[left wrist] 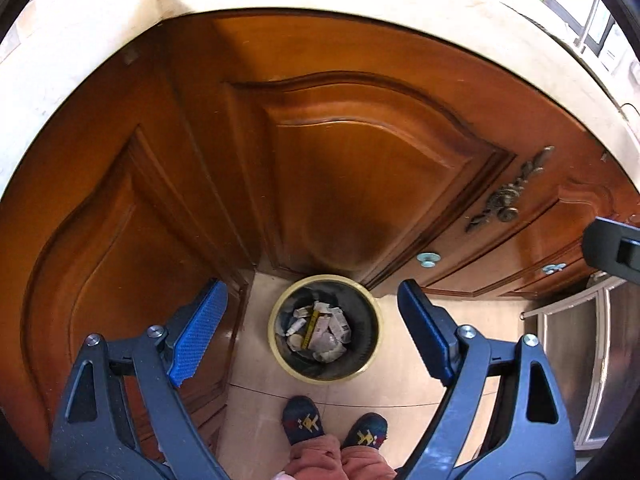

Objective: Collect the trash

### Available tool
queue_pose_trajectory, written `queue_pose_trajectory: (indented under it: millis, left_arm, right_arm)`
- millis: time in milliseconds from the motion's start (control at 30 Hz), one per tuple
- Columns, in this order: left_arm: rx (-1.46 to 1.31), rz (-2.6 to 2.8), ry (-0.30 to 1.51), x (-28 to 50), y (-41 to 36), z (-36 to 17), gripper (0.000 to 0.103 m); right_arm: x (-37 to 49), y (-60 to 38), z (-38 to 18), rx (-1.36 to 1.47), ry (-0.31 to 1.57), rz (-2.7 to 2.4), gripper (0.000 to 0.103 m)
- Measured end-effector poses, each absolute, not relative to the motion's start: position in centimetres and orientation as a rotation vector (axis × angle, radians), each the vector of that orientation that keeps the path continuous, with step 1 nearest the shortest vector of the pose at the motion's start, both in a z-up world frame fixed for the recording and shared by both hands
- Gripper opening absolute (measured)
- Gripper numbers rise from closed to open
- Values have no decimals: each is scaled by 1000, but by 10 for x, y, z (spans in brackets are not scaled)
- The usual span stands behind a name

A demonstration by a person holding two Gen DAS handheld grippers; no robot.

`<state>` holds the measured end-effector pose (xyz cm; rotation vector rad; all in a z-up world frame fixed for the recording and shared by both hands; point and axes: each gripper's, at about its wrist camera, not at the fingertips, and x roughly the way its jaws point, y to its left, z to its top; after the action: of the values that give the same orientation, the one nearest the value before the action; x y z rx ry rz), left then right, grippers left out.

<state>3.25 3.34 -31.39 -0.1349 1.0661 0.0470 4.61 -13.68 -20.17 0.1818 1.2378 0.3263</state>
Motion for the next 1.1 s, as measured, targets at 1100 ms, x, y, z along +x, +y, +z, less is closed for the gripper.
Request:
queue_pose_trajectory:
  millis: [1100]
  left_arm:
    - [-70,-143,635,82,0,5,85]
  right_arm:
    - [74,-190,31,305,777,235,39]
